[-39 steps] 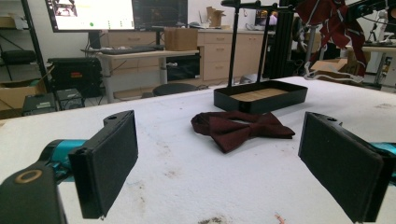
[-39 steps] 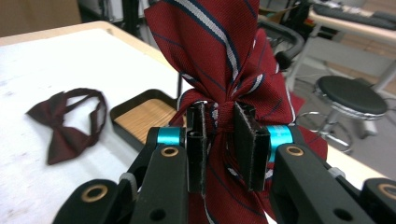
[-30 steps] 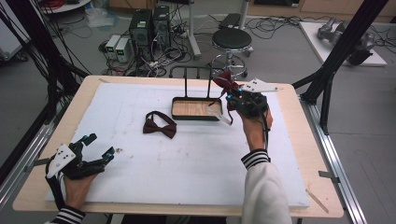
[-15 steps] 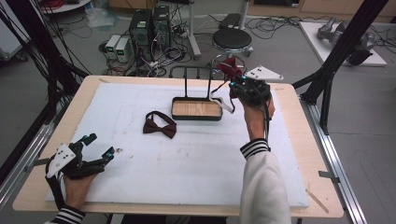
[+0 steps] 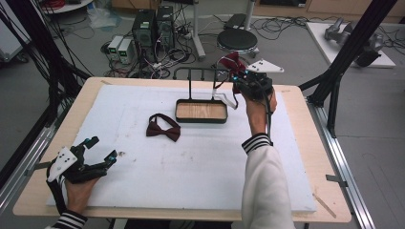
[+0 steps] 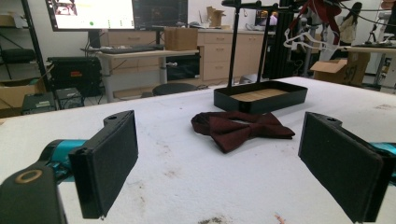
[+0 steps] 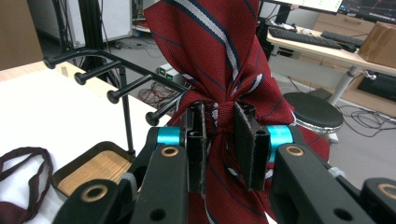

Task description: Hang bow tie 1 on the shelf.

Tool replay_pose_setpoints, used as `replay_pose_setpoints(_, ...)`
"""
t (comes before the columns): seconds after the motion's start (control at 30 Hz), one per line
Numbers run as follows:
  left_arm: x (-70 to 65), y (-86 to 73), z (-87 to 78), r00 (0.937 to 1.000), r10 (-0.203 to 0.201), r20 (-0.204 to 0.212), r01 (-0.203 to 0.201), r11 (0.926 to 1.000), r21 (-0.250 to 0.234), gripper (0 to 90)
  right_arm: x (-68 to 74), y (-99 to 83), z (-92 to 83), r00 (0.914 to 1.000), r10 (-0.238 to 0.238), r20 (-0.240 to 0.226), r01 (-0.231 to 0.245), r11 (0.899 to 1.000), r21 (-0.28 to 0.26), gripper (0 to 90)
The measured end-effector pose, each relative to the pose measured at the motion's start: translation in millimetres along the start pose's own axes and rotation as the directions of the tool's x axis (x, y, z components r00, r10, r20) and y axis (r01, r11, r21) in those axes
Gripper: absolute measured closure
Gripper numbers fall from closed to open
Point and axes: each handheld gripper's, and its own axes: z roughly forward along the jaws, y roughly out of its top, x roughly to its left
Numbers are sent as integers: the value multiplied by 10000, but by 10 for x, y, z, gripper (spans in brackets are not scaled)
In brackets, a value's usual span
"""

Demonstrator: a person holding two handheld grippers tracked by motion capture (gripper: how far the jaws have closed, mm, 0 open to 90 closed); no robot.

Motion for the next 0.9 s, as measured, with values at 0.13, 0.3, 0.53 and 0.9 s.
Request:
replay_pose_setpoints(0.13,0,0,0,10000,-6,4,6,10000,10,124,-30,25,41,9999,59,152,-58,10000,-31,757)
replay_pose_setpoints(0.3,1,0,0,10000,-7,7,7,10000,8,123,-82,64,81,9996,90,263,-89,10000,-25,758)
replay_pose_setpoints(0.53,0,0,0,10000,-5,7,5,10000,10,124,-137,69,155,9990,164,416,-167,9998,71,757)
replay_pose_setpoints(0.9,-3,0,2,10000,34,3,-34,10000,16,124,-286,-74,265,9968,612,514,-643,9961,604,755)
